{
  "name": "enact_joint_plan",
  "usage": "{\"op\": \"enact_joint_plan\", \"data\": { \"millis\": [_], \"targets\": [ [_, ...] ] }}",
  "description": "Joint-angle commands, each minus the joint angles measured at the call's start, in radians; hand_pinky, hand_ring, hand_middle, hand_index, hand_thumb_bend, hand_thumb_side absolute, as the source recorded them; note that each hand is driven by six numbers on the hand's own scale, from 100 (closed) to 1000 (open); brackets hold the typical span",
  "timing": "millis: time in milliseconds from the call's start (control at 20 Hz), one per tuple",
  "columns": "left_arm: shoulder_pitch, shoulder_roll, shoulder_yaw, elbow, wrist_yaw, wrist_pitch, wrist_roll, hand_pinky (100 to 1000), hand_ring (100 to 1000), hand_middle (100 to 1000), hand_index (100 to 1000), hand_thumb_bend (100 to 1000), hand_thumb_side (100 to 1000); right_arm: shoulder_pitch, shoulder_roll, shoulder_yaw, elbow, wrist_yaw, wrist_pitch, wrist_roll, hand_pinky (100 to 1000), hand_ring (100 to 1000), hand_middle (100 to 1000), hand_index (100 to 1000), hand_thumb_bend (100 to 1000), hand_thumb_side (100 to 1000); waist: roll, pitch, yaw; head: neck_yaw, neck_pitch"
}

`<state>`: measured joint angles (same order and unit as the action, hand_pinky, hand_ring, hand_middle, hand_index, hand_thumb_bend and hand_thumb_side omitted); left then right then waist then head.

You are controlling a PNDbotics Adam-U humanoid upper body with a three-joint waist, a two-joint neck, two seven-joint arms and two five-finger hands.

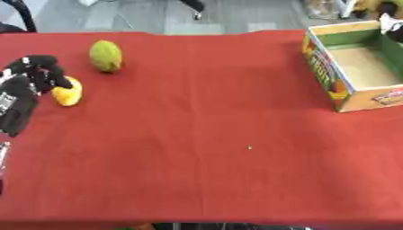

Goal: Pick up the objects with one hand, pass them to the other hand, and then place them into the box on the other side of the table.

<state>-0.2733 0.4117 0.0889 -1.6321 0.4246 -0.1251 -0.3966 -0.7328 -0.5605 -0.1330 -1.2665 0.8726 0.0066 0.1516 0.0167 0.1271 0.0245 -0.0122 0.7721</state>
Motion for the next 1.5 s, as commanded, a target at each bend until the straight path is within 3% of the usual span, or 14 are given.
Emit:
{"op": "enact_joint_plan", "data": {
  "millis": [50, 100, 250, 400, 700, 750, 800, 950, 1300, 1350, 1400, 1500],
  "targets": [
    [-0.004, 0.001, 0.017, -0.036, -0.008, 0.004, 0.009, 659, 568, 565, 737, 734, 575, -0.039, -0.024, -0.001, 0.075, 0.05, 0.054, 0.05, 729, 717, 711, 869, 382, 610, 0.014, -0.004, 0.006, -0.009, -0.002],
    [-0.003, -0.002, 0.018, -0.04, -0.009, 0.005, 0.01, 659, 568, 565, 737, 734, 575, -0.047, -0.023, 0.009, 0.104, 0.056, 0.072, 0.068, 743, 748, 770, 893, 432, 648, 0.014, -0.004, 0.009, -0.01, -0.002],
    [0.002, -0.007, 0.021, -0.047, -0.012, 0.005, 0.011, 659, 569, 566, 737, 735, 573, -0.08, -0.026, 0.035, 0.191, 0.062, 0.113, 0.115, 762, 780, 826, 928, 527, 721, 0.015, -0.004, 0.013, -0.011, -0.002],
    [0.004, -0.009, 0.022, -0.048, -0.017, 0.007, 0.011, 659, 569, 566, 737, 736, 574, -0.105, -0.033, 0.039, 0.271, 0.07, 0.092, 0.094, 772, 794, 863, 944, 577, 759, 0.014, -0.005, 0.011, -0.011, -0.002],
    [0.004, -0.011, 0.021, -0.048, -0.024, 0.007, 0.011, 659, 570, 566, 737, 736, 573, -0.139, -0.044, 0.036, 0.426, 0.063, 0.011, 0.002, 772, 794, 870, 944, 579, 764, 0.013, -0.006, 0.009, -0.01, -0.002],
    [0.006, -0.009, 0.024, -0.046, -0.027, 0.008, 0.013, 658, 570, 566, 737, 736, 572, -0.149, -0.048, 0.03, 0.439, 0.058, -0.003, -0.014, 762, 789, 871, 922, 503, 666, 0.013, -0.007, 0.006, -0.007, -0.002],
    [0.007, -0.005, 0.028, -0.043, -0.032, 0.007, 0.017, 658, 570, 566, 737, 736, 572, -0.152, -0.051, 0.019, 0.43, 0.046, -0.019, -0.031, 761, 788, 870, 921, 498, 659, 0.012, -0.007, 0.002, -0.003, -0.002],
    [0.006, 0.008, 0.039, -0.027, -0.057, 0.007, 0.033, 656, 569, 565, 737, 735, 570, -0.119, -0.031, 0.007, 0.363, 0.0, -0.069, -0.082, 755, 787, 868, 910, 361, 561, 0.009, -0.005, -0.009, 0.006, -0.002],
    [-0.019, 0.065, 0.073, 0.062, -0.16, 0.008, 0.097, 654, 571, 567, 741, 731, 569, 0.006, 0.121, 0.089, 0.179, -0.114, -0.183, -0.196, 749, 776, 846, 901, 286, 497, 0.009, -0.001, -0.027, 0.023, -0.002],
    [-0.021, 0.073, 0.079, 0.075, -0.177, 0.006, 0.108, 654, 571, 567, 741, 677, 602, 0.016, 0.147, 0.109, 0.152, -0.131, -0.2, -0.213, 753, 771, 836, 901, 636, 534, 0.009, -0.001, -0.029, 0.026, -0.002],
    [-0.025, 0.079, 0.084, 0.086, -0.193, 0.004, 0.118, 654, 571, 567, 742, 730, 565, 0.025, 0.174, 0.133, 0.125, -0.147, -0.216, -0.229, 755, 772, 836, 902, 292, 470, 0.009, -0.001, -0.032, 0.028, -0.002],
    [-0.034, 0.097, 0.091, 0.106, -0.226, -0.002, 0.136, 654, 572, 568, 743, 730, 562, 0.049, 0.228, 0.184, 0.071, -0.167, -0.249, -0.262, 758, 774, 833, 904, 282, 463, 0.008, 0.0, -0.033, 0.027, -0.002]
  ]
}}
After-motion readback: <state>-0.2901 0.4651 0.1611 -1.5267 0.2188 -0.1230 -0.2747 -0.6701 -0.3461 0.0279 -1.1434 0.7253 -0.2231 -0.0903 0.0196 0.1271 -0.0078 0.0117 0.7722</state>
